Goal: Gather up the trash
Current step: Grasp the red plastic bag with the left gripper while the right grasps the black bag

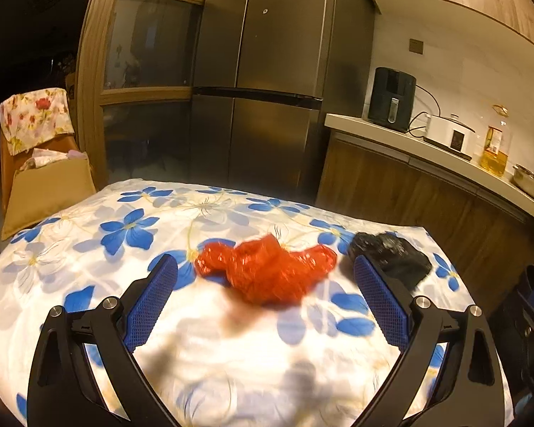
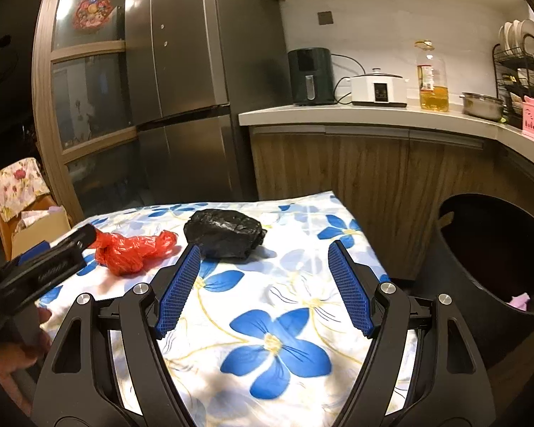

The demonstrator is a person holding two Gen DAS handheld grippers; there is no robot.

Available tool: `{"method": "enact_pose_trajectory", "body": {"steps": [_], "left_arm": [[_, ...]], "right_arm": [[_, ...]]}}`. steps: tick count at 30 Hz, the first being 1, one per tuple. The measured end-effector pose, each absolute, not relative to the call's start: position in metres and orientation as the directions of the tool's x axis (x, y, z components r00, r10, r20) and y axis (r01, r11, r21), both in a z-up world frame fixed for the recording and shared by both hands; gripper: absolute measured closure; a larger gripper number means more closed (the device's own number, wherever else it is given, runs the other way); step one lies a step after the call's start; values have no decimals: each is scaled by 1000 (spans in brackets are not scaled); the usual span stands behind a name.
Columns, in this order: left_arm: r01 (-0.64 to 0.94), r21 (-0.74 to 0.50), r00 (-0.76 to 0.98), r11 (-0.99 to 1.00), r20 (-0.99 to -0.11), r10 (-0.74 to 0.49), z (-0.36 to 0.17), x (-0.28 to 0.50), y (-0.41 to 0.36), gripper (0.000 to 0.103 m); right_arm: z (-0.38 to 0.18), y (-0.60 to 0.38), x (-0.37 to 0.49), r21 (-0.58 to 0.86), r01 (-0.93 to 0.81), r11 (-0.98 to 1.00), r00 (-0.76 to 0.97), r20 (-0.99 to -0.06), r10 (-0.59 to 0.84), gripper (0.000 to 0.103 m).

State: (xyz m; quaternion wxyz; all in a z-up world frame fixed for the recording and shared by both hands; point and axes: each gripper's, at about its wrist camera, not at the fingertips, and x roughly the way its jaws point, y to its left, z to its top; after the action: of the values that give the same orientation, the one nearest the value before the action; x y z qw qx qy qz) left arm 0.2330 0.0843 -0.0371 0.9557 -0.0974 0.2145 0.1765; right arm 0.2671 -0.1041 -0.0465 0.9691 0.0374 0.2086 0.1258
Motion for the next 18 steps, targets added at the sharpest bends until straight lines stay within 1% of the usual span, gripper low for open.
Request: {"method": "enact_pose_trajectory", "body": {"steps": [5,8,10,11,12,13,14,16,17,18], "left_arm": [[-376,-103,835,921,-467,289,-47,255,90,9],[-370,-101,830,924,-483,280,-54,264,94,19],[-363,-99,822,927,-503,268,-59,270,96,33],[-353,-107,820,929,-514,252,-61,273,97,36],[-348,-114,818,930,-522,242,-63,274,98,45],[-346,-118,816,931,-528,236,-65,276,99,58],[-346,-124,812,930,-536,231,-67,277,101,64],[-336,-139,814,932,-541,212,-70,277,103,87],[-330,-142,815,933,-542,206,-70,277,103,89],[-326,-139,815,935,-542,204,-71,277,102,95]], "right_arm": [[-51,-93,285,116,-236,965,876,-405,263,30],[-54,-85,295,113,-245,963,873,-408,269,30],[-55,-78,302,107,-253,961,870,-409,275,30],[-55,-75,306,103,-260,960,869,-410,279,30],[-55,-70,311,94,-267,959,867,-410,281,30],[-56,-66,315,87,-270,959,867,-412,281,30],[-56,-64,318,85,-273,958,865,-414,283,30],[-58,-57,327,81,-277,958,862,-420,284,30],[-59,-54,331,80,-277,957,860,-424,284,30],[-60,-50,336,79,-278,957,858,-428,284,30]]}}
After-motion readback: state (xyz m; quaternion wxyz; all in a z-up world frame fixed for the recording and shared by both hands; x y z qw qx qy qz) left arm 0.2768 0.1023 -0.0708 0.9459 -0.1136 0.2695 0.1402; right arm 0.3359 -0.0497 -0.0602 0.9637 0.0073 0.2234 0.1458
